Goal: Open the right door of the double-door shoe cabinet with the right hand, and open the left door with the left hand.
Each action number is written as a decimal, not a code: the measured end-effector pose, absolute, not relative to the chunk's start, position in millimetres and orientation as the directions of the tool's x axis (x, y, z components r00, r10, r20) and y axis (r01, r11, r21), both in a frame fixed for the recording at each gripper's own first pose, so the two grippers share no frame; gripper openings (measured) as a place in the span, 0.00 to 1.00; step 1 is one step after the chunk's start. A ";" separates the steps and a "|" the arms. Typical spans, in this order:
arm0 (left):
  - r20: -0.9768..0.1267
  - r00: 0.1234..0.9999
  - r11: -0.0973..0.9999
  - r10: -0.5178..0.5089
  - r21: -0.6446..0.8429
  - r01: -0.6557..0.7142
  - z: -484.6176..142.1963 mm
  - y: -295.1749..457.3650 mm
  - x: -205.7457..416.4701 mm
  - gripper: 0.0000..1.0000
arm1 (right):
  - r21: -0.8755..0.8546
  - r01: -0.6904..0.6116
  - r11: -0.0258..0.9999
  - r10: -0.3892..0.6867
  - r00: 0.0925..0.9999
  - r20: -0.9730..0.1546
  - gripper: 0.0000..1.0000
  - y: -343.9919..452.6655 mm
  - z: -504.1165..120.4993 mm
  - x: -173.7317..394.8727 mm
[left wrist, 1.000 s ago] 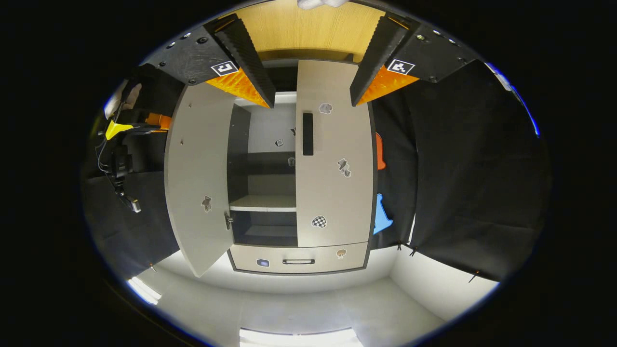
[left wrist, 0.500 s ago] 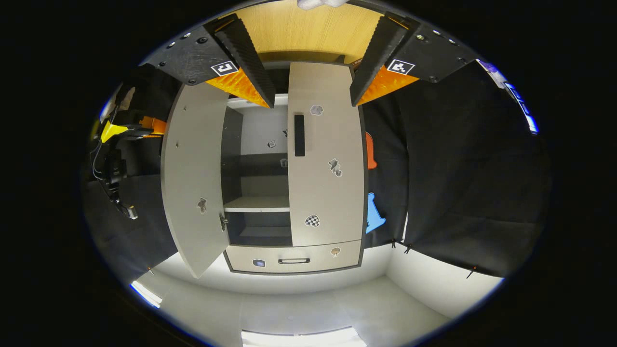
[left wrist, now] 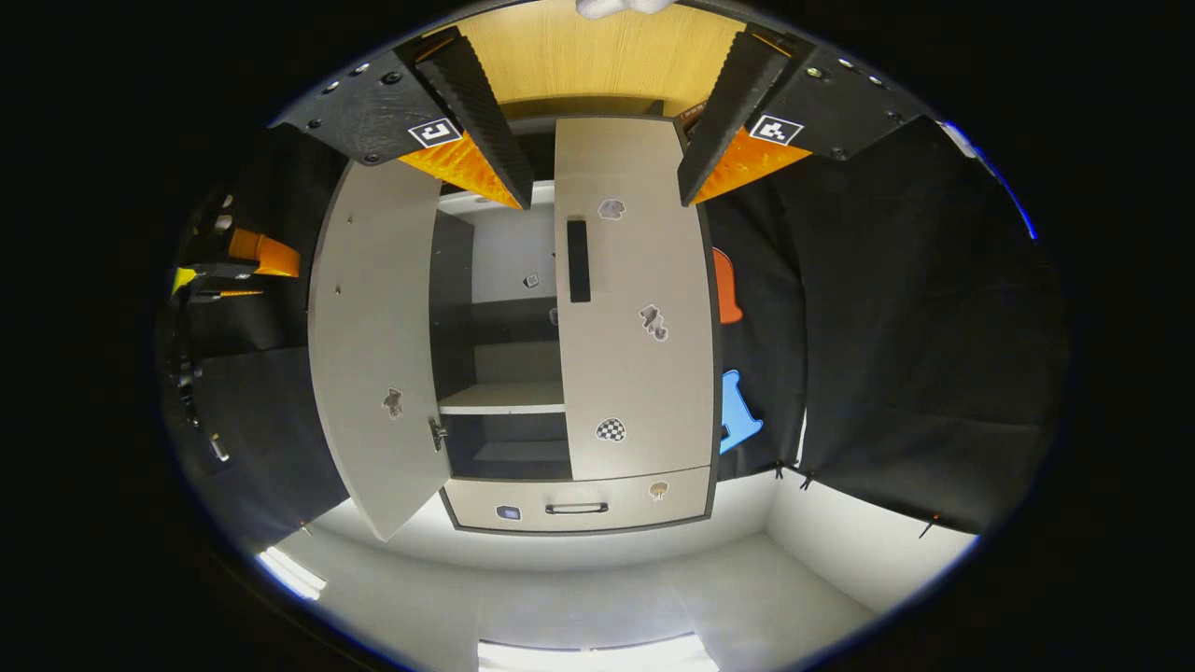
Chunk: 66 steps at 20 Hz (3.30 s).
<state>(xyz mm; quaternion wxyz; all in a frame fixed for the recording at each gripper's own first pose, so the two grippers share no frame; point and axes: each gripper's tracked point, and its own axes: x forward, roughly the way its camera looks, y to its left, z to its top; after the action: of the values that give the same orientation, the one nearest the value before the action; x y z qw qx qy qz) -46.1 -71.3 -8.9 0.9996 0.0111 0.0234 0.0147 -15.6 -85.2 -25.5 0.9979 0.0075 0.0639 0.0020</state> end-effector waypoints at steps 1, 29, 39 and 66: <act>-0.046 0.999 0.999 0.026 0.030 -0.025 -10.7 -67.3 -43.3 0.96 | 0.016 -0.007 1.000 0.009 0.992 -0.127 0.99 -78.2 -24.1 -21.7; -0.043 0.997 0.998 -0.057 -0.015 0.057 -38.0 -91.4 204.3 0.96 | 0.000 -0.054 0.999 0.054 0.993 -0.102 1.00 43.9 -5.2 -48.5; -0.103 0.992 0.998 -0.068 0.007 0.069 -62.8 -107.4 254.8 0.74 | -0.013 -0.010 1.000 0.008 0.993 -0.121 0.99 32.1 -8.1 -32.0; -0.114 0.992 0.998 -0.053 -0.034 0.049 -57.4 -81.1 202.8 0.19 | 0.010 -0.145 0.989 0.145 0.983 -0.116 1.00 40.3 -7.4 -45.0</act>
<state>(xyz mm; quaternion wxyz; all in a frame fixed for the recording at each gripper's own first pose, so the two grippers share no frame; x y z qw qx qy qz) 202.8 -81.1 -57.4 0.9979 -0.0153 0.0576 -0.0256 -45.0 40.3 -7.4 0.9956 0.0005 0.0584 0.0729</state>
